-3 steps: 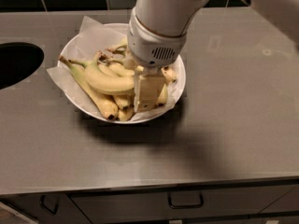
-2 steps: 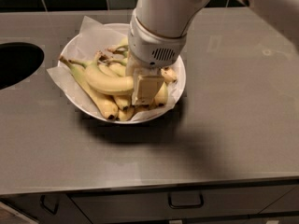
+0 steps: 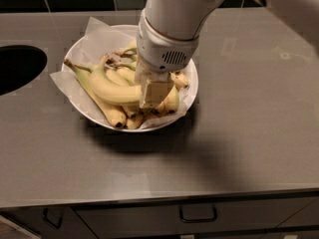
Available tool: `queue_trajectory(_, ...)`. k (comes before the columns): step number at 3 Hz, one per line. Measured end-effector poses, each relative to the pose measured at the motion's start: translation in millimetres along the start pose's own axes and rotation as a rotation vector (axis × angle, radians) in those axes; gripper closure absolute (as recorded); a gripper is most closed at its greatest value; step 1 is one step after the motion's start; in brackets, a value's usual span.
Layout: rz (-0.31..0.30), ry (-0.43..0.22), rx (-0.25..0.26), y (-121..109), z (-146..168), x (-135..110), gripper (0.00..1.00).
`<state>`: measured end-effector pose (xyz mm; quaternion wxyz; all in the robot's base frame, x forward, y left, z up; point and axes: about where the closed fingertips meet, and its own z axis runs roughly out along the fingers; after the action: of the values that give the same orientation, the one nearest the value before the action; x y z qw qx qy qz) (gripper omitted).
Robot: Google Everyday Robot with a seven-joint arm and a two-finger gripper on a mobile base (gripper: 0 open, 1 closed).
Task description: Pick banana from white bowl
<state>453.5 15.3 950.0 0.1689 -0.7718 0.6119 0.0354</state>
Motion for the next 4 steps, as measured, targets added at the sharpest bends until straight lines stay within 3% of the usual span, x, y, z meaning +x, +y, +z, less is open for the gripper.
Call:
queue_trajectory(1, -0.013, -0.024, 0.020, 0, -7, -4, 1.00)
queue_trajectory(2, -0.063, -0.076, 0.082, 4, -33, -20, 1.00)
queue_trajectory(4, -0.153, -0.129, 0.249, 20, -93, -57, 1.00)
